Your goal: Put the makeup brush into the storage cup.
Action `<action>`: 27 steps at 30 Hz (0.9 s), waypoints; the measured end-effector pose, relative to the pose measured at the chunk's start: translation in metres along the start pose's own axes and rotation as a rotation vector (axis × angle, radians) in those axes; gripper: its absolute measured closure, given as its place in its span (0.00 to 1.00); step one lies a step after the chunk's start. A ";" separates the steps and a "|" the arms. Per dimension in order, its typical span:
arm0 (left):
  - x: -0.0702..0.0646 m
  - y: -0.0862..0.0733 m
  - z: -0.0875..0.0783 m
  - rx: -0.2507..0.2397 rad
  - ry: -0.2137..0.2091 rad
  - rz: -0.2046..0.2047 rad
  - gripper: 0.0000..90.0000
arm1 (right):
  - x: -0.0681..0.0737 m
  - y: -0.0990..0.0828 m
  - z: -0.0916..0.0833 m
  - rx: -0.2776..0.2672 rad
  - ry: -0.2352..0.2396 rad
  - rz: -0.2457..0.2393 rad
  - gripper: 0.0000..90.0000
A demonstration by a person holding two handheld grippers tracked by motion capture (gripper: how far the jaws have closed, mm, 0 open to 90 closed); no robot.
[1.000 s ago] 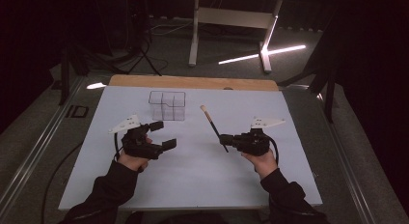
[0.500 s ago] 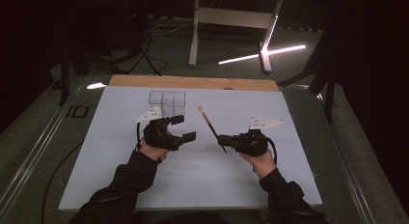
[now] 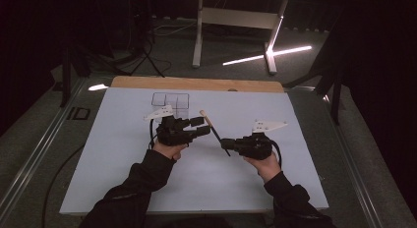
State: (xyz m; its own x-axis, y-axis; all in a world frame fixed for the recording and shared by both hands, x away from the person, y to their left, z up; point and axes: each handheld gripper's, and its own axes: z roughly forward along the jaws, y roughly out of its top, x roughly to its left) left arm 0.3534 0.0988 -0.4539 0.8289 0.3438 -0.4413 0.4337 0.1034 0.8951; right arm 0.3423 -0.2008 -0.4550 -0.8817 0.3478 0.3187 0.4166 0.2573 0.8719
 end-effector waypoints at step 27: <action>0.002 0.007 0.011 0.019 -0.093 -0.069 0.93 | 0.005 -0.001 0.006 0.058 0.004 -0.043 0.94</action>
State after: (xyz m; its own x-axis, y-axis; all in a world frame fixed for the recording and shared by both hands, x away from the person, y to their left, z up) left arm 0.3619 0.0903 -0.4491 0.8254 0.2483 -0.5070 0.4972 0.1055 0.8612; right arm 0.3389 -0.1941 -0.4566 -0.8997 0.3321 0.2831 0.3907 0.3239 0.8617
